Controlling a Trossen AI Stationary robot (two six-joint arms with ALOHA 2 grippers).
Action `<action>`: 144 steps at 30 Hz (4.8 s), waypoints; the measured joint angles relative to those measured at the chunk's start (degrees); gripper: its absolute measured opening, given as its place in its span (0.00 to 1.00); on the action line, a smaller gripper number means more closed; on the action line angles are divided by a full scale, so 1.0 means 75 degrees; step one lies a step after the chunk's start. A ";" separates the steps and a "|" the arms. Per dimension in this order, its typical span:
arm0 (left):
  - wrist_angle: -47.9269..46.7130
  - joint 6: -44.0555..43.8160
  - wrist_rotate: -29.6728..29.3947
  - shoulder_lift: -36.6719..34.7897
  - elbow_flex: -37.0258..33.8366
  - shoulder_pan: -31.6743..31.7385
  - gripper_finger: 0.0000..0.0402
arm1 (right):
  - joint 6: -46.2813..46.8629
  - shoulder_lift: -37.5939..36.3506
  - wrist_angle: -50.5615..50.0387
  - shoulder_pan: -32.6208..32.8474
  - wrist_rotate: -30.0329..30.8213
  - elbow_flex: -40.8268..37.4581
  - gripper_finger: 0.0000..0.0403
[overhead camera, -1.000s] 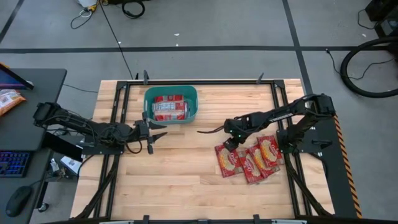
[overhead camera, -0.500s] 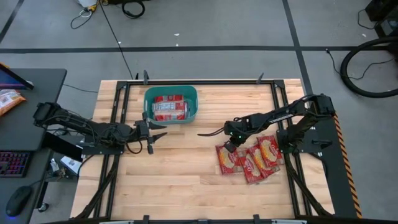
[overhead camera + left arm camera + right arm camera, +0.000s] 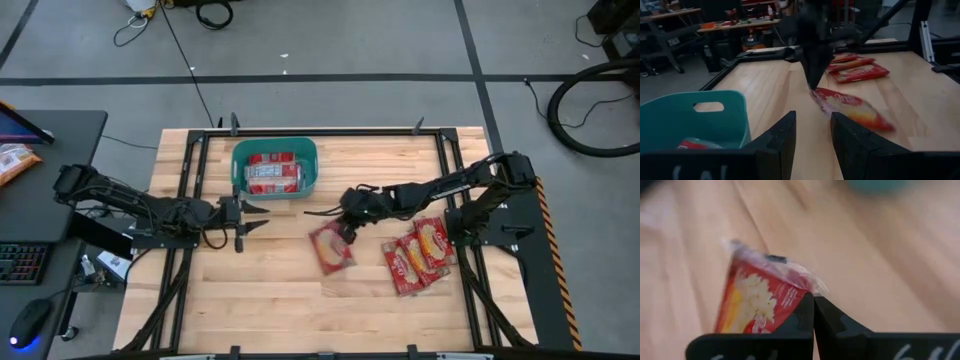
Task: Sort popcorn bags into baskets
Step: Put the popcorn bag into the green bin
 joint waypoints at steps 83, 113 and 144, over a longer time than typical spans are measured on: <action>0.3262 0.0228 -0.0153 0.4599 0.0982 0.0610 0.67 | -0.2272 -0.0012 0.4075 0.0436 0.0467 0.0140 0.00; 0.2363 -0.0003 0.0528 0.3945 0.1021 0.0721 0.06 | -0.3050 -0.0839 0.3103 0.0625 0.0661 0.0143 0.25; -0.8647 0.0750 0.2247 0.3028 0.5915 0.4842 0.09 | -0.4953 -0.1775 0.4193 0.0777 0.2737 -0.2096 0.28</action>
